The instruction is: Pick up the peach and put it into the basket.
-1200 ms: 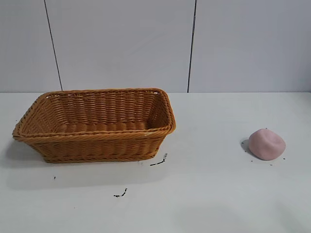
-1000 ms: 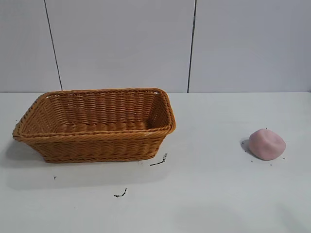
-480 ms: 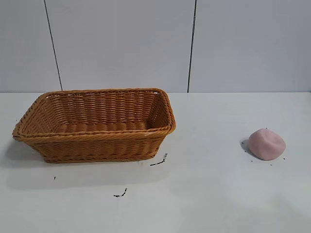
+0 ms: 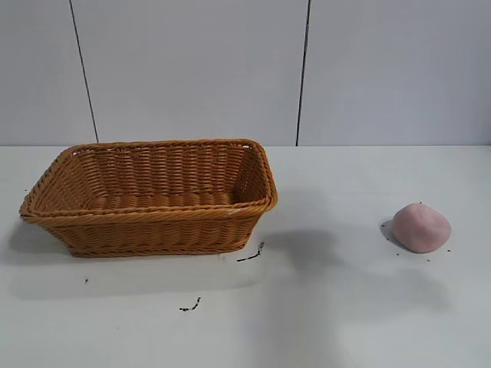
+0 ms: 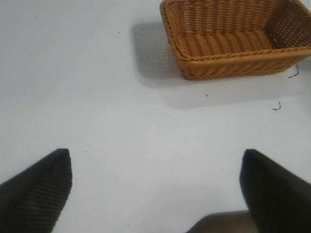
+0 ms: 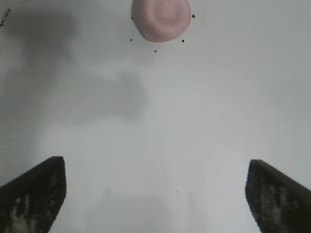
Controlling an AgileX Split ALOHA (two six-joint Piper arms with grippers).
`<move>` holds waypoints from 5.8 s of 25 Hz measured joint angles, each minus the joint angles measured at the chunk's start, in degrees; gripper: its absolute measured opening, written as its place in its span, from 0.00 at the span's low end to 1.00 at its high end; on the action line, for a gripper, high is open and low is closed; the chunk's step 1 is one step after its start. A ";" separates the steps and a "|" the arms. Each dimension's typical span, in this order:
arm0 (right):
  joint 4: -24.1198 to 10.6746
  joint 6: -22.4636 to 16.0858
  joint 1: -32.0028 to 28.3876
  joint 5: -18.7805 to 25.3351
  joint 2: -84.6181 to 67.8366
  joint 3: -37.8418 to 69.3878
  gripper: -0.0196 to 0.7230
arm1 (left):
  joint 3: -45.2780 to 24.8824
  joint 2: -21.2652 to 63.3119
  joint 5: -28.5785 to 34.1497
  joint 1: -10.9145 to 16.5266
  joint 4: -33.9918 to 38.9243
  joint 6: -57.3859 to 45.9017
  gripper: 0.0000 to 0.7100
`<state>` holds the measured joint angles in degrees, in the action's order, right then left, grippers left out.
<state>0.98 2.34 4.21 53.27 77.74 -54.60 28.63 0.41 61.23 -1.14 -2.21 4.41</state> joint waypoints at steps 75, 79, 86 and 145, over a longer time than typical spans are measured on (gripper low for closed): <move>-0.04 0.03 19.75 9.71 46.53 -67.65 0.08 | 0.00 0.00 0.00 0.00 0.00 0.00 0.97; 0.16 0.03 26.69 8.18 49.84 -70.44 0.08 | 0.00 0.00 0.00 0.00 0.00 0.00 0.97; 0.28 0.03 33.96 -0.17 58.34 -70.50 0.08 | 0.00 0.00 0.00 0.00 0.00 0.00 0.97; 1.28 0.94 -2.47 16.15 44.82 -60.79 0.95 | 0.00 0.00 0.00 0.00 0.00 0.00 0.97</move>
<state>2.26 3.28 1.75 69.42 122.56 -115.40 28.63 0.41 61.23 -1.14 -2.21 4.41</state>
